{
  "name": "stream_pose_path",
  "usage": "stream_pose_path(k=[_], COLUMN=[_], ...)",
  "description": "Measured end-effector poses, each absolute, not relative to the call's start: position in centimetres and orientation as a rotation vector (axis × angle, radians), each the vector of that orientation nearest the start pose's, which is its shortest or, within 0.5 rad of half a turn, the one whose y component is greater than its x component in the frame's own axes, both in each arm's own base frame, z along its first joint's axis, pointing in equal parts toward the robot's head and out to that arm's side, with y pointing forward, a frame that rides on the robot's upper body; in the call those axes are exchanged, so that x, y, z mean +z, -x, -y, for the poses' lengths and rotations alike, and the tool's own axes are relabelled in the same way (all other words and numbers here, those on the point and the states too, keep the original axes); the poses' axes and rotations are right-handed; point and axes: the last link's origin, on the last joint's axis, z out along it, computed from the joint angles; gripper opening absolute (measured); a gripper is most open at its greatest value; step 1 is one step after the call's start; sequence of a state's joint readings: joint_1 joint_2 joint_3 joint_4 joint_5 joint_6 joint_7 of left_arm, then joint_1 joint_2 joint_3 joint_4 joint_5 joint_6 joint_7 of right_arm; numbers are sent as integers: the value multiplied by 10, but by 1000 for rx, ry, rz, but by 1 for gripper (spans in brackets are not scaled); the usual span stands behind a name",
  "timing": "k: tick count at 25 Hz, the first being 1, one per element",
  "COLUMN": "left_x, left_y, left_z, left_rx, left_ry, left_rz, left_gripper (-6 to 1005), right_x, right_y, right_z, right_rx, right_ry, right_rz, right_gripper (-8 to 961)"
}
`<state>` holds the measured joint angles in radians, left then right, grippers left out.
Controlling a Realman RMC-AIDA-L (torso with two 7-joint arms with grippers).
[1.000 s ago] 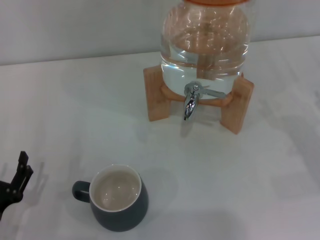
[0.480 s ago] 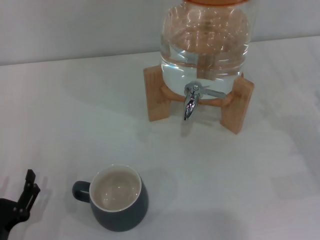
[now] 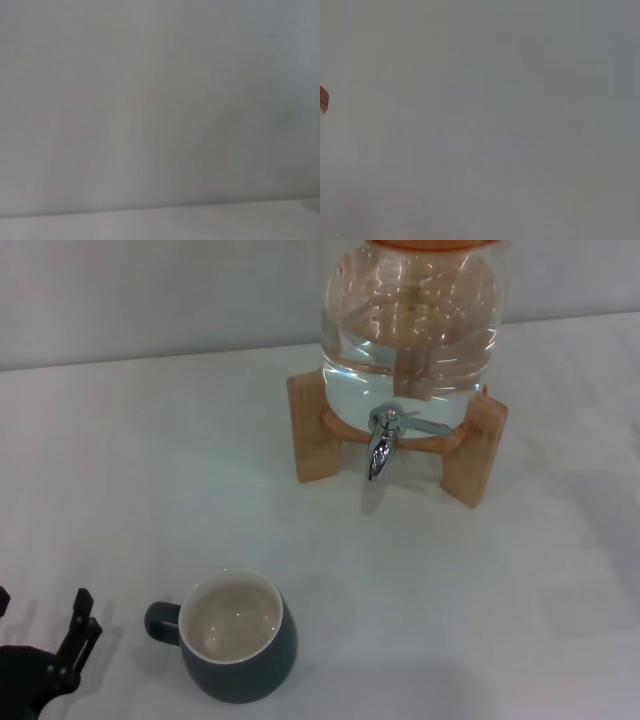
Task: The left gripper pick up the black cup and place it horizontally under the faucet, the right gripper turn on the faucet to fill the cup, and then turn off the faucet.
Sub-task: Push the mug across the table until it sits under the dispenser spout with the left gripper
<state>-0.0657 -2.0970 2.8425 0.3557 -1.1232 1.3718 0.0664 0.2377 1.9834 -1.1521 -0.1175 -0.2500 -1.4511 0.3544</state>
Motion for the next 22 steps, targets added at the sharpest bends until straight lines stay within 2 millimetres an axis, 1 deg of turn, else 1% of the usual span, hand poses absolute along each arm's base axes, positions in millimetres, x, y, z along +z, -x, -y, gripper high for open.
stream_pose_path(k=[8,22], left_x=[-76,-87], left_y=[338,330], left_z=[-181,-173], left_rx=[-645,-671], left_ry=[1720,1761], left_rz=[591,609], left_gripper=[888,888], right_x=[86,88], right_y=[-390,-391], right_z=[-262,-262], right_rx=[746,737], right_ry=[1397,1398], right_rz=[-415,-412], right_gripper=[868,868])
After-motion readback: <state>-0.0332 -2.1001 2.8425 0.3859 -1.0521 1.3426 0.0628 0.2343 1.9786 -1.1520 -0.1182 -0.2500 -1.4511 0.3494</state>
